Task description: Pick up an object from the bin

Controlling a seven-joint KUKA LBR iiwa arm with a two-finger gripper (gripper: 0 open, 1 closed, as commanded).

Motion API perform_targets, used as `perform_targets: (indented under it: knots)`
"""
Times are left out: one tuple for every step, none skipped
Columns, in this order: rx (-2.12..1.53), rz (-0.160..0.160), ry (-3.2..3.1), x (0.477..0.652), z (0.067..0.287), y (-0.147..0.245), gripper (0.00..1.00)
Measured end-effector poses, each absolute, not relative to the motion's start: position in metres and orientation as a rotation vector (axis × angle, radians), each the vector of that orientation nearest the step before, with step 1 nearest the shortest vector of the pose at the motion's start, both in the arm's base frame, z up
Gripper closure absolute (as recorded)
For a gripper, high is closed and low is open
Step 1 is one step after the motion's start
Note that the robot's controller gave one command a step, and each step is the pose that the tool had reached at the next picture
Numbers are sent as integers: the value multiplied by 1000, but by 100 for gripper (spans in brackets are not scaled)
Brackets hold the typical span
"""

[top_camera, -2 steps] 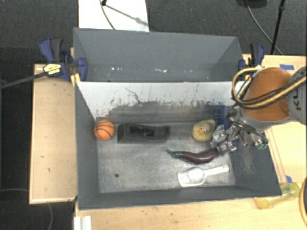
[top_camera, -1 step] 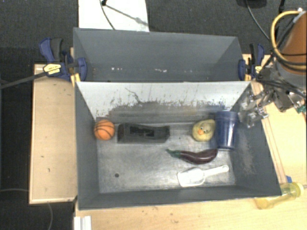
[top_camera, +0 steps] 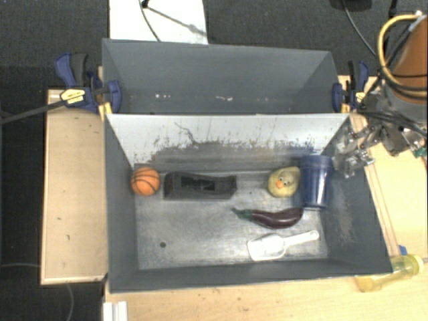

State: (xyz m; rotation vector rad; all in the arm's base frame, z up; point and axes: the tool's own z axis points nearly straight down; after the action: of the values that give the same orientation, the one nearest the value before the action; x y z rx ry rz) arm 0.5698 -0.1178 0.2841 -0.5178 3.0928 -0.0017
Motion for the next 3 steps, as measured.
perform_targets:
  knots:
    - [-502,-4,3090,566,235,-124,100]
    - [-639,0,3072,563,150,-97,0]
    - [-640,0,3072,563,150,-97,0]
